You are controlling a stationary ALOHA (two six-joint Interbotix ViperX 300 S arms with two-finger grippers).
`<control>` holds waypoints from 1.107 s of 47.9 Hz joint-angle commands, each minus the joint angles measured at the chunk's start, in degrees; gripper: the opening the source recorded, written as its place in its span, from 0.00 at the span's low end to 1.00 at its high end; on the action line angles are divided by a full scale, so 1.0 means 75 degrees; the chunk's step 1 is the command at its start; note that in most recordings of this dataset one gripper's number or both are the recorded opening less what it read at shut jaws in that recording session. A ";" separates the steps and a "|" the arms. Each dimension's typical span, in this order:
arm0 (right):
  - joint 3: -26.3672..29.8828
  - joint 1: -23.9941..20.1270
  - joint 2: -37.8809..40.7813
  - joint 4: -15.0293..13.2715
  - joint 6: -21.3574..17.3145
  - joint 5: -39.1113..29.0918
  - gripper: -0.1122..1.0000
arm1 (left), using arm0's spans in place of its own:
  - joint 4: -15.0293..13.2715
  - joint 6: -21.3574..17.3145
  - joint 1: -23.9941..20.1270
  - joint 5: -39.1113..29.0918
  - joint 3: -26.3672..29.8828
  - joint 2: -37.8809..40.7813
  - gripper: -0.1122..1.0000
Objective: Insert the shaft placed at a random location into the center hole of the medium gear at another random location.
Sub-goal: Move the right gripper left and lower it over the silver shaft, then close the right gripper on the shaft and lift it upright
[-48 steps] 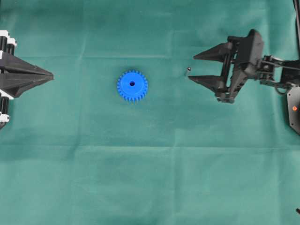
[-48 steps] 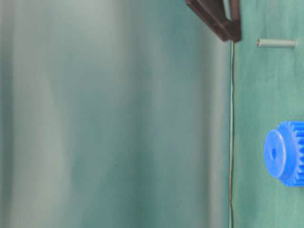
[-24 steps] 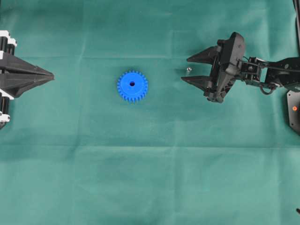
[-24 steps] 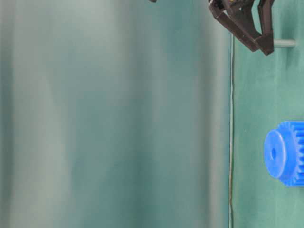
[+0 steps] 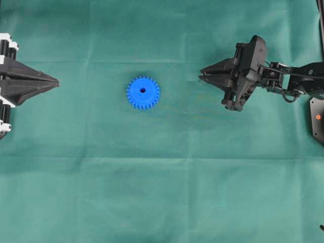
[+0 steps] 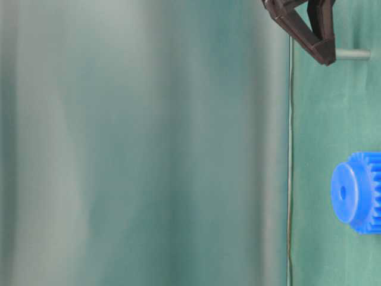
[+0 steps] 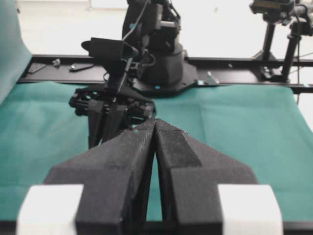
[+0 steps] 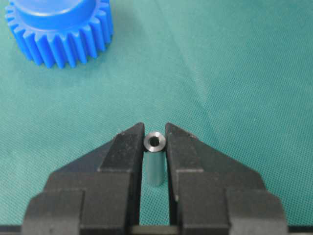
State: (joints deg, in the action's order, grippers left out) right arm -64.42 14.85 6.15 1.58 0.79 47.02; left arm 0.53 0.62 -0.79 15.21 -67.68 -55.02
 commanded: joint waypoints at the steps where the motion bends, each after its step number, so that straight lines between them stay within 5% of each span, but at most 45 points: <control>1: 0.0059 0.0012 -0.0129 -0.0023 -0.0023 0.0094 0.22 | 0.0023 0.0000 -0.0023 0.0047 0.0141 0.0059 0.10; 13: 0.0164 0.0023 -0.0445 -0.0035 -0.0035 -0.0141 0.22 | 0.0023 0.0012 -0.0023 0.0023 0.0152 0.0059 0.10; 33: 0.0598 -0.0047 -0.2391 -0.0035 0.0047 -0.2484 0.22 | 0.0023 0.0012 -0.0023 -0.0023 0.0152 0.0059 0.10; 53: 0.0703 -0.0070 -0.2367 -0.0023 0.0082 -0.2590 0.22 | 0.0023 0.0012 -0.0023 -0.0035 0.0141 0.0070 0.10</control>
State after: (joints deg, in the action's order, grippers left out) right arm -60.82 14.68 -11.34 1.41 0.88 27.42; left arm 0.53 0.62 -0.79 14.77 -67.59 -55.02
